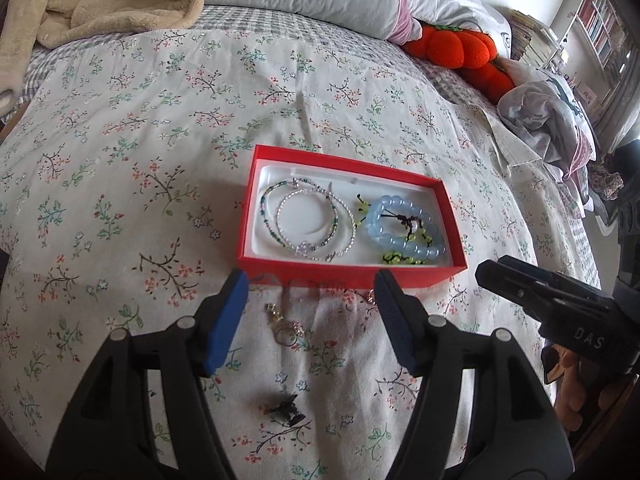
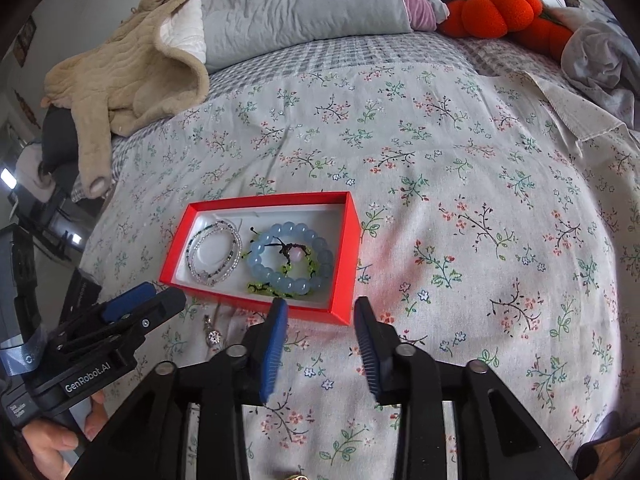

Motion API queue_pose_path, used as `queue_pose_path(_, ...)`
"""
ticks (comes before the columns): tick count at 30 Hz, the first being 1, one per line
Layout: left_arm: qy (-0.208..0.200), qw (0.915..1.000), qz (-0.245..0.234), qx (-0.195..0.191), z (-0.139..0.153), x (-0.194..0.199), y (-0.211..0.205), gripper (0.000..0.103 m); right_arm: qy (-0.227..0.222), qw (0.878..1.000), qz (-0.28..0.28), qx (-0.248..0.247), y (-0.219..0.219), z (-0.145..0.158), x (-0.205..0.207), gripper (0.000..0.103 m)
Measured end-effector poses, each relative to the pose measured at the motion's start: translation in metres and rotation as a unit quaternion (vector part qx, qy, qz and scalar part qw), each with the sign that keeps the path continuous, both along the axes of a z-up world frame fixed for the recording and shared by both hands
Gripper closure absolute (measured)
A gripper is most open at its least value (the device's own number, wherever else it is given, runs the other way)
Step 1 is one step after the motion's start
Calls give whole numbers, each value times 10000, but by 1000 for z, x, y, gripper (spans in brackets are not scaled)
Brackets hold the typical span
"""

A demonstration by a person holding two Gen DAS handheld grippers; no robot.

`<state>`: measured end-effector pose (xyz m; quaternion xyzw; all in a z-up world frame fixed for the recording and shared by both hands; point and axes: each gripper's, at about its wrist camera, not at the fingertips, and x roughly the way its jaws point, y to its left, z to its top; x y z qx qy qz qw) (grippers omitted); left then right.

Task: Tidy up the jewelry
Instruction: 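Grasp the black flower hair clip with the left tool while the right grasps the gold rings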

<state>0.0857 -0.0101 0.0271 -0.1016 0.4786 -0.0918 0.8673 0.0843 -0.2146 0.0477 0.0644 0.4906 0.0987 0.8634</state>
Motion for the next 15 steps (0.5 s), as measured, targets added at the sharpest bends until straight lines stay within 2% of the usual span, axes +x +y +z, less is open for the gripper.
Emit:
queue_pose_path(9, 270, 9988, 86, 409, -21, -27, 9, 23, 254, 9994, 162, -144, 1, -13, -26, 34)
queue_pose_path(15, 378, 9979, 24, 530, -36, -45, 14, 22, 464, 9974, 413, -353, 8, -32, -46, 34)
